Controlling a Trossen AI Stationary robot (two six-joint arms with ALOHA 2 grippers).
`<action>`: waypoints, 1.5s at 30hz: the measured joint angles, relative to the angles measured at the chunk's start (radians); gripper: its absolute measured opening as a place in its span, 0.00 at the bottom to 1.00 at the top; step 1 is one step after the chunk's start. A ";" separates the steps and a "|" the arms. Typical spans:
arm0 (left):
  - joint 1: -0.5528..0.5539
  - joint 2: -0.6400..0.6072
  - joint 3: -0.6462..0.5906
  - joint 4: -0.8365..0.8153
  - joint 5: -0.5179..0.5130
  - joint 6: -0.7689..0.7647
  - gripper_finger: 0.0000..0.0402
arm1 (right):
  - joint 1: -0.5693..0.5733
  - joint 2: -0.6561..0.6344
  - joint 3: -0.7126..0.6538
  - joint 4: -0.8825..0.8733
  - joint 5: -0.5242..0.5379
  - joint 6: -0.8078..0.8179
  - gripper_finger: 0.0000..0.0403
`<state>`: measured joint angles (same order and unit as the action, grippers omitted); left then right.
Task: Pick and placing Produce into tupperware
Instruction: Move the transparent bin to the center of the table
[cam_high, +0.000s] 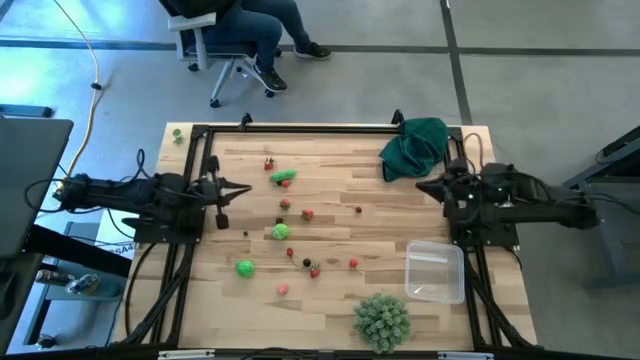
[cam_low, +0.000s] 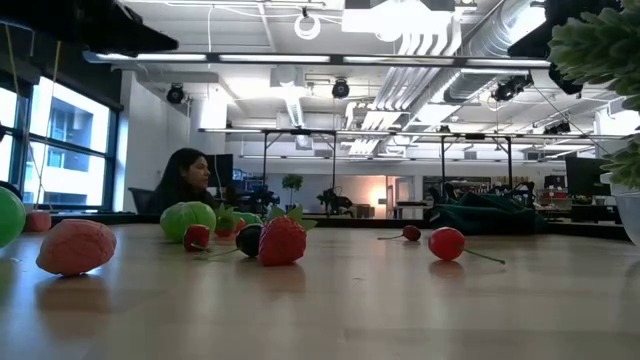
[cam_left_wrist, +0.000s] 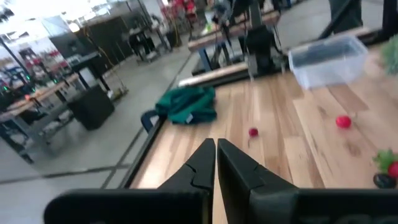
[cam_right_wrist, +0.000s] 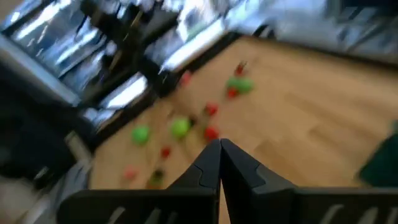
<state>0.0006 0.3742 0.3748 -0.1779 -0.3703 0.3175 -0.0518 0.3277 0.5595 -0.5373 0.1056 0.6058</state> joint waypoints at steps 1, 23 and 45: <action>0.000 0.016 0.000 0.000 0.000 -0.005 0.02 | 0.005 0.039 0.017 -0.003 -0.035 0.011 0.00; 0.000 0.070 0.000 -0.034 0.048 0.186 0.02 | 0.457 0.549 0.174 -0.356 -0.094 0.633 0.00; -0.001 0.135 0.000 -0.063 0.044 0.173 0.02 | 0.714 0.960 0.194 -0.434 -0.050 0.828 0.00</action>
<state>-0.0002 0.5095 0.3748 -0.2409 -0.3268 0.4900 0.6624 1.2881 0.7532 -0.9717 0.0556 1.4342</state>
